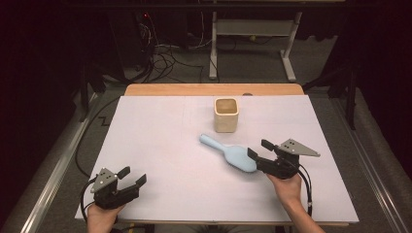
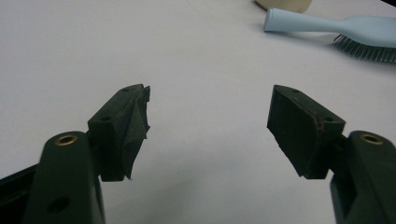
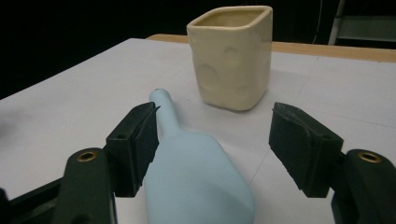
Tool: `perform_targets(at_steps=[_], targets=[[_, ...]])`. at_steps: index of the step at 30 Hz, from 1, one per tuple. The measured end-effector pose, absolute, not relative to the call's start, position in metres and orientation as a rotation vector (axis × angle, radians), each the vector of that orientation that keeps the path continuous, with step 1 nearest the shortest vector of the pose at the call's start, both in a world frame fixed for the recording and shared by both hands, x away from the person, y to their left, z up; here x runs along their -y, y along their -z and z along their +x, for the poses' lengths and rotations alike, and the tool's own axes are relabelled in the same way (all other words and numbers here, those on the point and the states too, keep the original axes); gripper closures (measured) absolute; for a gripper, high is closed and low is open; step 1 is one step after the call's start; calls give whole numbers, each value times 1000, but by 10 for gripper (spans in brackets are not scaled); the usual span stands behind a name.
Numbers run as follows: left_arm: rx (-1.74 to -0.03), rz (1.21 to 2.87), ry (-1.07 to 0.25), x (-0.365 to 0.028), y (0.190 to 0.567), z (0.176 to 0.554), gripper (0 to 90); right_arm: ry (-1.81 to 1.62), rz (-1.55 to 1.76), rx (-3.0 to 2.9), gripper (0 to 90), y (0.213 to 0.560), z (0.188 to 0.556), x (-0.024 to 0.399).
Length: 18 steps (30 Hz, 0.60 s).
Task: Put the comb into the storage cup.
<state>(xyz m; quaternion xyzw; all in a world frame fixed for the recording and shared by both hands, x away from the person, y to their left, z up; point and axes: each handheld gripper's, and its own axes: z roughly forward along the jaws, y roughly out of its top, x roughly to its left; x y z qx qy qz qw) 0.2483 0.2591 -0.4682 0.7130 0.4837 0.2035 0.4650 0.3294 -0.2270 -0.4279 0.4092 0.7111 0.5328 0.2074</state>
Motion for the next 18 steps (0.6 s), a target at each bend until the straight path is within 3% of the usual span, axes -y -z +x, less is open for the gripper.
perform_targets(at_steps=[18], targets=[[-1186, 1751, -498, -259, 468, 248, 297, -1463, 1129, -2066, 333, 411, 348, 202]])
